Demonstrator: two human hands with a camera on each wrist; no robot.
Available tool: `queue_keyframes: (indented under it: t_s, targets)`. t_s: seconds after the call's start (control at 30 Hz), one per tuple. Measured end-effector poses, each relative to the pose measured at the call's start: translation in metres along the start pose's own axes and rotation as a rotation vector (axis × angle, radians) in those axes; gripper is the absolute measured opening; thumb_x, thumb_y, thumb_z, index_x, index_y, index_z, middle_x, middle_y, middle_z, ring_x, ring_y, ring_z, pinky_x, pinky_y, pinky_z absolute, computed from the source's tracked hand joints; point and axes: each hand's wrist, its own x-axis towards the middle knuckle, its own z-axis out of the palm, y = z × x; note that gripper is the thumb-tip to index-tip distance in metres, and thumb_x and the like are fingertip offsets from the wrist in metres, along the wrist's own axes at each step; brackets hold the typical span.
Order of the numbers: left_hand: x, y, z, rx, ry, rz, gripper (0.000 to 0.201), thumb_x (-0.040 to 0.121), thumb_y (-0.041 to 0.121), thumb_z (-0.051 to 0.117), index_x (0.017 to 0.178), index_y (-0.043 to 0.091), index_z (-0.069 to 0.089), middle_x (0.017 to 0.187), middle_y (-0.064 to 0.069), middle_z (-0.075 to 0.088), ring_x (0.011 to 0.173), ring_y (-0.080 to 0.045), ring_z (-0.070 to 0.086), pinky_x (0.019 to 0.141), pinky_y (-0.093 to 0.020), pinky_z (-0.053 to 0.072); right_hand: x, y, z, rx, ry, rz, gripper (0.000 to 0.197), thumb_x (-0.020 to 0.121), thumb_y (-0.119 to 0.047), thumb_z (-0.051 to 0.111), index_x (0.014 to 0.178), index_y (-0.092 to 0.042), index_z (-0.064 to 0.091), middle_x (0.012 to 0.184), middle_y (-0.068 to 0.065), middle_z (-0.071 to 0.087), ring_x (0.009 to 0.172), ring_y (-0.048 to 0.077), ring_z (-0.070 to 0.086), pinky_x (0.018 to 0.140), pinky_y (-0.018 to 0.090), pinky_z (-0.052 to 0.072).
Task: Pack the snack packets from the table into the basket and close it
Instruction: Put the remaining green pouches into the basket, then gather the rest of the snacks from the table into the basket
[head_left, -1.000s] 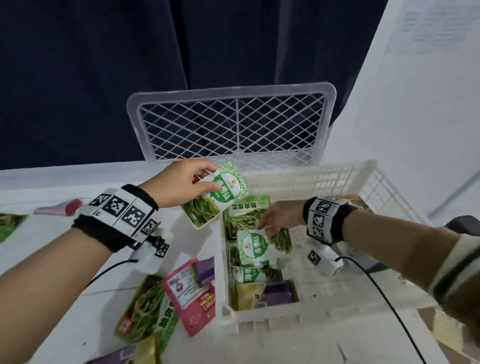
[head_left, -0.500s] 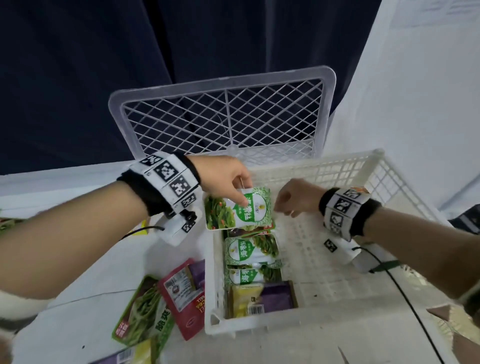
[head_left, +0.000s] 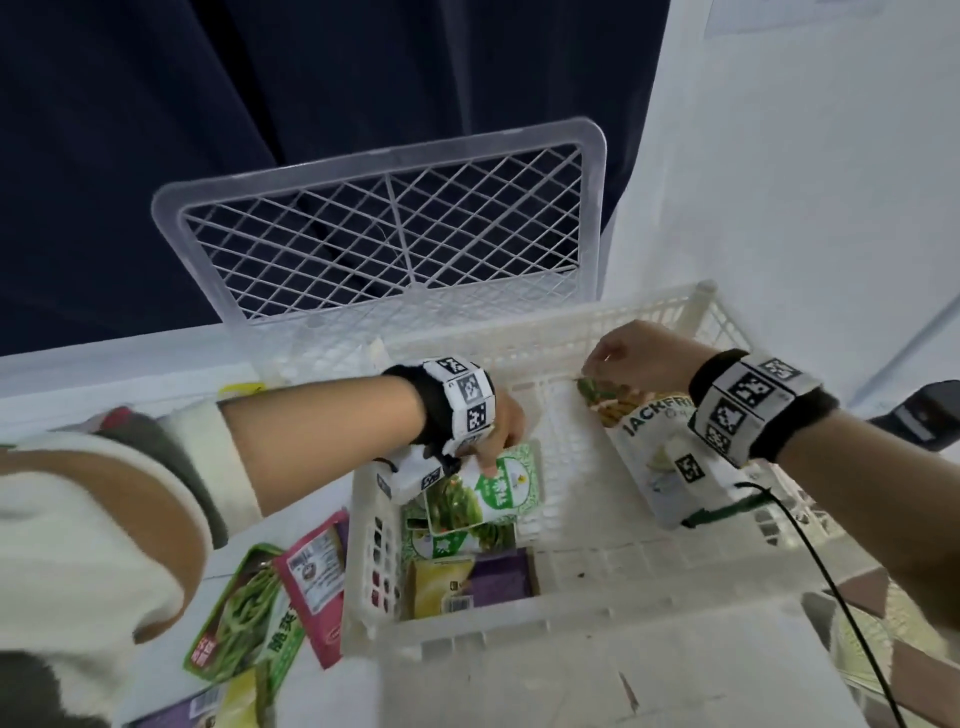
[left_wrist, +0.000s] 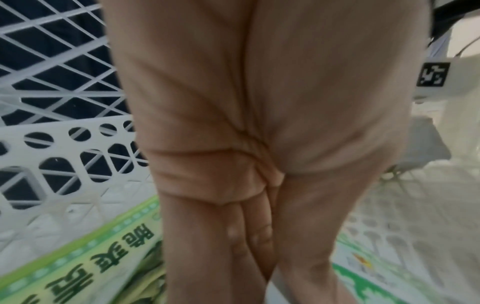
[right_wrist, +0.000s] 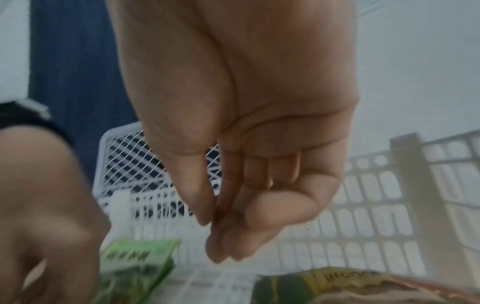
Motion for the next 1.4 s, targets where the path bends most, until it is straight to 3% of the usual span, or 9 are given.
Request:
queue_keyframes:
  t_s: [0.2, 0.27, 0.4, 0.57, 0.73, 0.87, 1.0, 1.17, 1.4]
  targets:
    - [0.024, 0.0, 0.021, 0.359, -0.092, -0.082, 0.051, 0.083, 0.047, 0.065, 0.103, 0.001, 0.067, 0.103, -0.007, 0.069, 0.086, -0.026, 0.064, 0.054, -0.027, 0.042, -0.014, 0.01, 0.025, -0.708, 0.067, 0.067, 0.016, 0.092, -0.021, 0.043, 0.085, -0.014, 0.056, 0.084, 0.0, 0.058, 0.075, 0.021, 0.055, 0.069, 0.032, 0.048]
    - [0.031, -0.005, 0.024, 0.468, -0.059, -0.051, 0.054, 0.081, 0.052, 0.064, 0.107, 0.005, 0.067, 0.111, -0.008, 0.068, 0.094, -0.028, 0.064, 0.056, -0.025, 0.043, -0.019, 0.015, 0.029, -0.729, 0.071, 0.073, 0.01, 0.091, -0.019, 0.045, 0.084, -0.016, 0.052, 0.085, 0.0, 0.055, 0.075, 0.02, 0.05, 0.065, 0.03, 0.041]
    - [0.018, -0.007, 0.027, 0.458, 0.091, -0.053, 0.038, 0.089, 0.02, 0.063, 0.124, 0.006, 0.06, 0.127, -0.011, 0.061, 0.117, -0.028, 0.059, 0.055, -0.018, 0.041, -0.018, 0.024, 0.031, -0.679, 0.097, 0.1, 0.015, 0.088, -0.018, 0.054, 0.1, -0.015, 0.062, 0.097, 0.001, 0.062, 0.08, 0.02, 0.051, 0.066, 0.03, 0.043]
    - [0.019, 0.001, 0.023, 0.148, -0.011, -0.144, 0.049, 0.079, 0.034, 0.074, 0.113, 0.001, 0.065, 0.119, -0.011, 0.066, 0.109, -0.028, 0.062, 0.092, -0.033, 0.052, -0.011, 0.034, 0.033, -0.663, 0.084, 0.135, 0.018, 0.087, -0.018, 0.054, 0.101, -0.015, 0.065, 0.101, 0.002, 0.064, 0.088, 0.023, 0.061, 0.066, 0.032, 0.046]
    - [0.014, -0.002, 0.02, 0.134, -0.003, -0.101, 0.036, 0.075, 0.031, 0.078, 0.1, 0.007, 0.073, 0.105, -0.009, 0.073, 0.1, -0.027, 0.066, 0.092, -0.037, 0.054, -0.01, 0.035, 0.034, -0.694, 0.075, 0.136, 0.019, 0.083, -0.015, 0.056, 0.1, -0.015, 0.065, 0.101, 0.001, 0.064, 0.092, 0.024, 0.063, 0.064, 0.032, 0.048]
    - [-0.036, 0.001, 0.008, -0.125, 0.276, -0.006, 0.024, 0.083, 0.021, 0.071, 0.103, 0.01, 0.068, 0.089, 0.002, 0.063, 0.077, -0.015, 0.057, 0.059, -0.008, 0.047, -0.015, 0.026, 0.034, -0.717, 0.039, 0.152, 0.016, 0.084, -0.022, 0.056, 0.097, -0.017, 0.064, 0.097, -0.001, 0.062, 0.088, 0.021, 0.061, 0.054, 0.027, 0.044]
    - [-0.125, -0.02, 0.009, -0.301, 0.649, 0.068, 0.029, 0.088, 0.039, 0.061, 0.111, 0.022, 0.065, 0.094, 0.011, 0.062, 0.087, -0.009, 0.059, 0.076, -0.024, 0.048, -0.024, -0.008, 0.028, -0.624, 0.051, 0.145, 0.022, 0.086, -0.032, 0.051, 0.096, -0.021, 0.067, 0.096, -0.003, 0.064, 0.086, 0.02, 0.063, 0.067, 0.031, 0.053]
    - [-0.191, -0.09, 0.096, -0.5, 0.882, -0.035, 0.023, 0.088, 0.036, 0.062, 0.103, 0.019, 0.068, 0.093, 0.008, 0.066, 0.08, -0.002, 0.06, 0.079, -0.024, 0.049, -0.051, -0.099, 0.045, -0.349, 0.113, -0.2, 0.025, 0.089, -0.04, 0.058, 0.106, -0.023, 0.066, 0.104, -0.005, 0.064, 0.089, 0.015, 0.059, 0.082, 0.034, 0.049]
    - [-0.223, -0.149, 0.278, -0.79, 0.854, -0.245, 0.008, 0.087, 0.028, 0.064, 0.091, 0.022, 0.069, 0.091, 0.009, 0.069, 0.079, 0.005, 0.062, 0.077, -0.01, 0.046, -0.114, -0.244, 0.14, -0.025, -0.002, -0.531, 0.018, 0.087, -0.037, 0.061, 0.099, -0.026, 0.069, 0.09, -0.013, 0.068, 0.074, -0.002, 0.06, 0.068, 0.014, 0.043]
